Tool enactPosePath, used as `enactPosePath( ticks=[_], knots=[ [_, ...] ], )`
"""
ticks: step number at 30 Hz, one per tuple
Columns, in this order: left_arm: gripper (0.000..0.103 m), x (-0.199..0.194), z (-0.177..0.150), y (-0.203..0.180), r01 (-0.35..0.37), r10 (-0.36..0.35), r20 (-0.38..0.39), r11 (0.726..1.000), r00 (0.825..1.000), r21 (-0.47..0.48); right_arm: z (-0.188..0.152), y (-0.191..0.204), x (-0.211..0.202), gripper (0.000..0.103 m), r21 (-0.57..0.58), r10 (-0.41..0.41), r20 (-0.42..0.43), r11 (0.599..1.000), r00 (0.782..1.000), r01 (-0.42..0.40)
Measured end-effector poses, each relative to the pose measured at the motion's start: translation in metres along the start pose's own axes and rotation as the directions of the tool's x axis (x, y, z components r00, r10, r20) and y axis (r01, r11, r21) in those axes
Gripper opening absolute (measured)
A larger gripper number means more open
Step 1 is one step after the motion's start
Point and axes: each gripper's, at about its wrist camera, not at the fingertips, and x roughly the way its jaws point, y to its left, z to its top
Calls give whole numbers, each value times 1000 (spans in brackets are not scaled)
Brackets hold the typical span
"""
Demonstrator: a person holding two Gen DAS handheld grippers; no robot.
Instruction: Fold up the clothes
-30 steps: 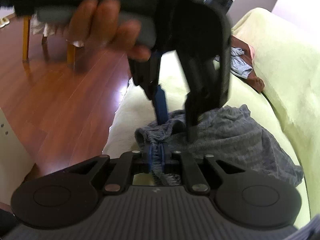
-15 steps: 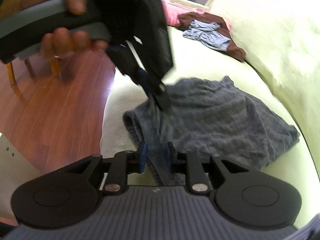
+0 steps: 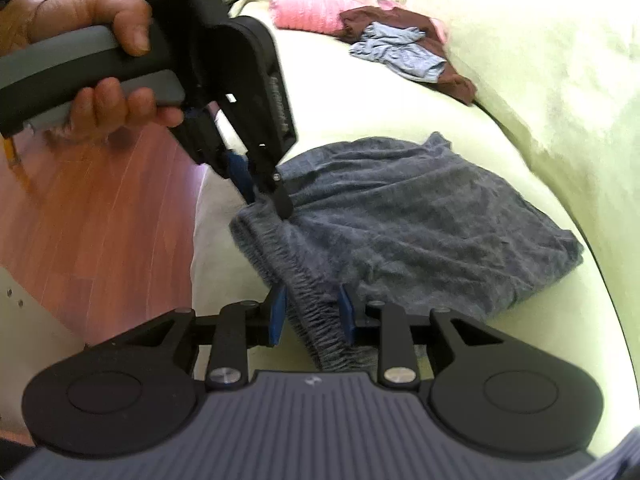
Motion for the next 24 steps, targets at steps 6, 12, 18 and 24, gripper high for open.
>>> enactPosePath(
  ticks=[6, 12, 18, 24],
  knots=[
    [27, -26, -10, -17, 49, -50, 19, 998, 999, 40, 12, -13, -2, 25, 85, -37, -60, 995, 997, 42],
    [27, -39, -2, -32, 113, -119, 62, 990, 991, 82, 22, -26, -25, 25, 228, -8, 9, 974, 1000, 6],
    [21, 17, -2, -26, -8, 13, -59, 995, 998, 96, -6, -32, 9, 25, 288, 28, -167, 957, 986, 22],
    [25, -4, 1, -76, -25, 26, -3, 978, 1000, 209, -8, -86, -12, 25, 395, 27, -114, 919, 993, 21]
  ],
)
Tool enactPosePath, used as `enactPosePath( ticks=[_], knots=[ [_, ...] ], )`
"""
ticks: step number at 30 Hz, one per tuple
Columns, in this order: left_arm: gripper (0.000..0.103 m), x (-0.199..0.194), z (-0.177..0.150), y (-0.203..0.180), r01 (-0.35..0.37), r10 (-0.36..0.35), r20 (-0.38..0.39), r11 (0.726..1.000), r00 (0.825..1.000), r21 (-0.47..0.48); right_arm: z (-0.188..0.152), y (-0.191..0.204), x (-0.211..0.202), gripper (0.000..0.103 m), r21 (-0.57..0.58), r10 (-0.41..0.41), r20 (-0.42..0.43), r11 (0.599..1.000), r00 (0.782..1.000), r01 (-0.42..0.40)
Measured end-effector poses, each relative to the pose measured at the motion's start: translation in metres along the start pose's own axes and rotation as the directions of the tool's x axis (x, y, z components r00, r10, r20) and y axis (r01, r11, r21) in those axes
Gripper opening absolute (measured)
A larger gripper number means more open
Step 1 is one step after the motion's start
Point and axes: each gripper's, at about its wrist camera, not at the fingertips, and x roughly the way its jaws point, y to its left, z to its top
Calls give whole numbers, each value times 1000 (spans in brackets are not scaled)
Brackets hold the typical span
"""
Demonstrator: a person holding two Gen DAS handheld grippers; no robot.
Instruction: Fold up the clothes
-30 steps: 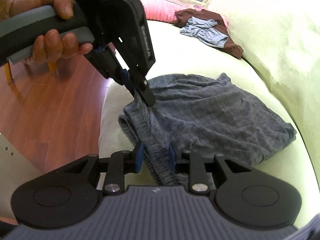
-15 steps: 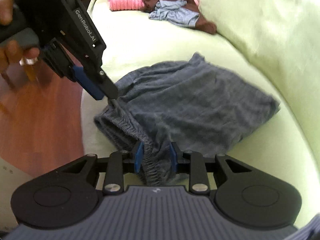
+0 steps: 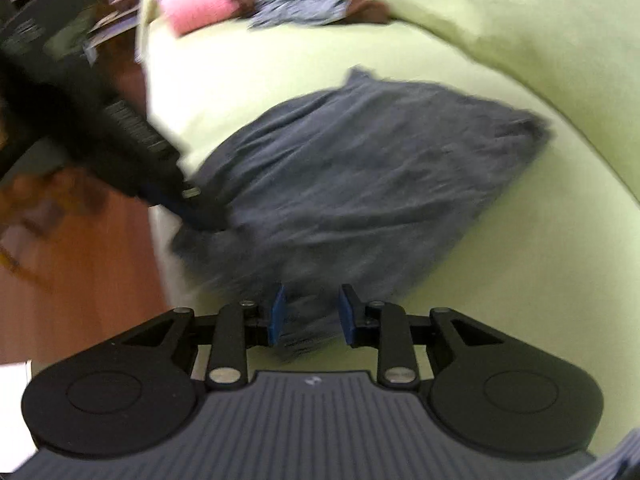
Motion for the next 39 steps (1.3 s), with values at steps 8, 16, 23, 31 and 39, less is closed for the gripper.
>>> enactPosePath(
  ticks=[8, 16, 23, 31, 39],
  knots=[
    [30, 65, 51, -107, 31, -35, 28, 992, 999, 123, 48, -136, 4, 25, 256, -62, 71, 966, 996, 42],
    [37, 107, 37, -161, -195, 177, 91, 944, 980, 266, 97, -228, 54, 25, 452, 38, 156, 886, 987, -106],
    [37, 104, 94, -171, -160, 135, 170, 977, 976, 143, 121, -257, 102, 25, 556, 117, 136, 813, 984, -173],
    [29, 140, 115, -183, -162, 136, 167, 975, 976, 154, 125, -276, 135, 25, 637, 171, 69, 751, 983, -175],
    [29, 162, 113, -190, -200, 177, 124, 957, 976, 209, 136, -270, 132, 0, 500, 141, 86, 850, 986, -165]
  ],
)
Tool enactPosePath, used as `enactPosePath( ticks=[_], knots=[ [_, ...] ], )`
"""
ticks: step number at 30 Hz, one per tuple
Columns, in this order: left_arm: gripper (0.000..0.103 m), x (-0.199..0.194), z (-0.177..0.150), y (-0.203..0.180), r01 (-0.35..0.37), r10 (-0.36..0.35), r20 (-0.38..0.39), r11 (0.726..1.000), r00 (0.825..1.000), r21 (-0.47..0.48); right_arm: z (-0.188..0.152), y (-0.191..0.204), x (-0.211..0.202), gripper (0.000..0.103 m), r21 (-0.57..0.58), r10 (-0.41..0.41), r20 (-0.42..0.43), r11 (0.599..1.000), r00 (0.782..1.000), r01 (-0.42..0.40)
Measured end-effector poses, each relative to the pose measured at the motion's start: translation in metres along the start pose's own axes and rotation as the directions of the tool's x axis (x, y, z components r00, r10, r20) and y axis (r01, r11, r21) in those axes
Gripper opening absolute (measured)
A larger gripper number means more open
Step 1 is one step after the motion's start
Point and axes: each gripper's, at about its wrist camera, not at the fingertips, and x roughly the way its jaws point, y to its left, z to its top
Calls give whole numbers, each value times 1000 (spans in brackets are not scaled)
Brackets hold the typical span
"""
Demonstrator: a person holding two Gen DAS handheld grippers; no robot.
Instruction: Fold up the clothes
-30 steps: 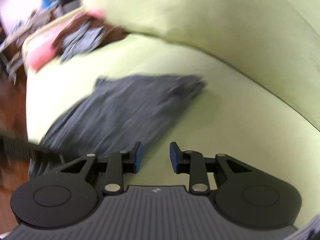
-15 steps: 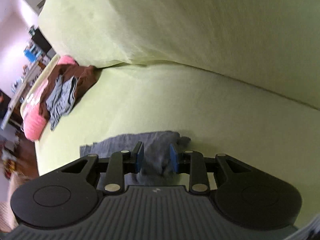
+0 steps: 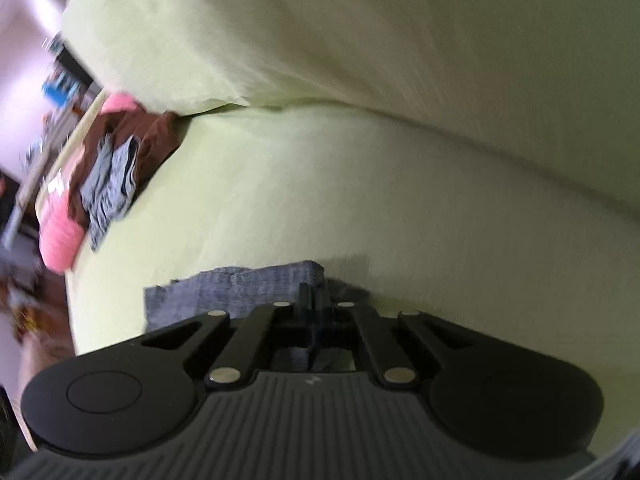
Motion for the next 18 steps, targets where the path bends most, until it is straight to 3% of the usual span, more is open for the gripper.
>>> enactPosePath(
  ticks=[5, 8, 13, 15, 16, 17, 18],
  knots=[
    [29, -2, -2, -3, -11, 11, -10, 998, 1000, 54, -2, -19, 13, 0, 50, -56, -43, 997, 997, 59],
    [29, -7, -3, -2, -11, 12, -24, 998, 1000, 58, 3, -31, 10, 2, 167, -35, -49, 985, 998, 42],
    [29, -7, -6, 0, -11, 13, -41, 999, 999, 34, 6, -31, -12, 19, 220, -3, -2, 975, 1000, 3],
    [29, -4, -7, 0, -15, 16, -45, 999, 999, 33, 4, -29, -2, 19, 184, -25, -44, 982, 999, 33],
    [29, -4, -8, -1, -15, 17, -46, 999, 999, 38, 2, -27, 4, 11, 160, -40, -68, 986, 997, 51],
    [29, -6, -8, -2, -12, 15, -49, 999, 999, 46, 1, -25, 6, 9, 128, -84, -78, 987, 993, 94],
    [29, -12, -9, -3, -9, 11, -48, 999, 999, 48, 2, -22, 3, 16, 107, -123, -67, 986, 990, 130]
  ],
)
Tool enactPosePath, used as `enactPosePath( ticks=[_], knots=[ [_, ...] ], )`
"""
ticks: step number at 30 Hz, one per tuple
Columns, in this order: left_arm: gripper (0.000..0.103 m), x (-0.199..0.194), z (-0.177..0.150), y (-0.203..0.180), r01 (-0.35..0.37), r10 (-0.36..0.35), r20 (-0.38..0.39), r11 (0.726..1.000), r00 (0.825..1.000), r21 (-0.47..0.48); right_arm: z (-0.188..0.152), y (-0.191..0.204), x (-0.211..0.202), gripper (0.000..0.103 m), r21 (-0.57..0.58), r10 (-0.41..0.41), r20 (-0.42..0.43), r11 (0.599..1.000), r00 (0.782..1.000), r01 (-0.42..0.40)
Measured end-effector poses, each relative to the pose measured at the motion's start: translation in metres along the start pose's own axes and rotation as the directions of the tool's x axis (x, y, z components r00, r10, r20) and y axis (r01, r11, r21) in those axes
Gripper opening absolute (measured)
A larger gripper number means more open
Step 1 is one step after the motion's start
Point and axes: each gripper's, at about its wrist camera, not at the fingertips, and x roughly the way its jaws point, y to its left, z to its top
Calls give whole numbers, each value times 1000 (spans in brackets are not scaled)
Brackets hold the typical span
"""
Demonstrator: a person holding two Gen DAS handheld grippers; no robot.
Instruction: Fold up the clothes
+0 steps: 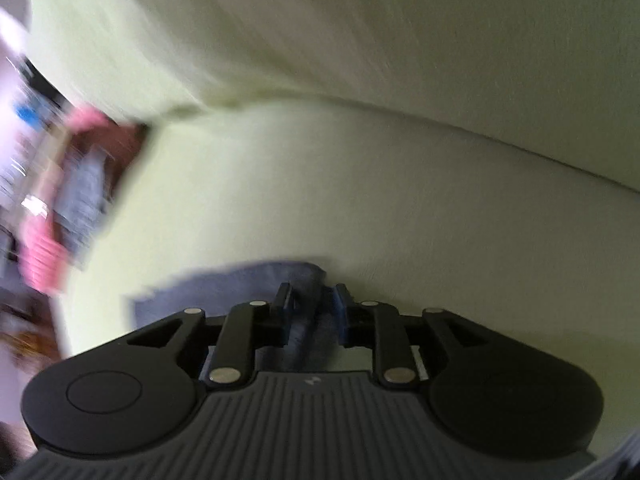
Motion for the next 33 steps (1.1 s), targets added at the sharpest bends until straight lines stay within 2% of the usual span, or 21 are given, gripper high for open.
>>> enactPosePath(
  ticks=[2, 5, 7, 10, 14, 15, 19, 24, 27, 29, 30, 33],
  knots=[
    [29, -18, 0, 7, 24, -23, 25, 999, 999, -24, 1, 3, -13, 20, 4, -17, 49, 1000, 999, 17],
    [31, -39, -4, 27, 15, -14, 26, 998, 1000, -54, -2, 2, -38, 20, 67, 69, 93, 995, 993, -75],
    [31, -53, -6, 49, -16, 17, 15, 998, 1000, -68, -12, 12, -52, 21, 58, 141, 96, 987, 985, -147],
    [31, -76, -5, 87, -65, 65, -4, 993, 998, -94, -36, 38, -60, 25, 2, 197, 69, 980, 978, -198],
    [35, -102, 16, 150, -128, 126, -25, 984, 992, -127, -84, 88, -58, 27, -60, 222, -12, 973, 975, -222],
    [39, -106, 20, 158, -132, 129, -29, 983, 991, -128, -96, 101, -58, 27, -72, 233, -33, 969, 972, -235],
    [41, -93, 50, 201, -96, 91, -39, 982, 995, -161, -138, 154, -55, 29, -163, 228, -74, 958, 971, -238],
    [41, -42, 75, 238, -16, 4, -84, 989, 996, -146, -169, 219, -39, 37, -324, 114, -24, 939, 993, -115],
    [41, -7, 84, 251, 57, -62, -128, 997, 990, -43, -175, 247, -21, 39, -323, -17, 29, 946, 999, 26],
    [41, -3, 84, 249, 86, -87, -139, 996, 987, -8, -181, 257, -12, 39, -257, -126, 60, 957, 990, 137],
    [45, -1, 85, 250, 118, -115, -137, 993, 984, 9, -186, 260, -8, 39, -215, -187, 69, 956, 980, 198],
    [46, 6, 88, 254, 196, -188, -135, 980, 973, 46, -202, 263, -4, 39, -106, -310, 59, 943, 949, 315]
  ],
)
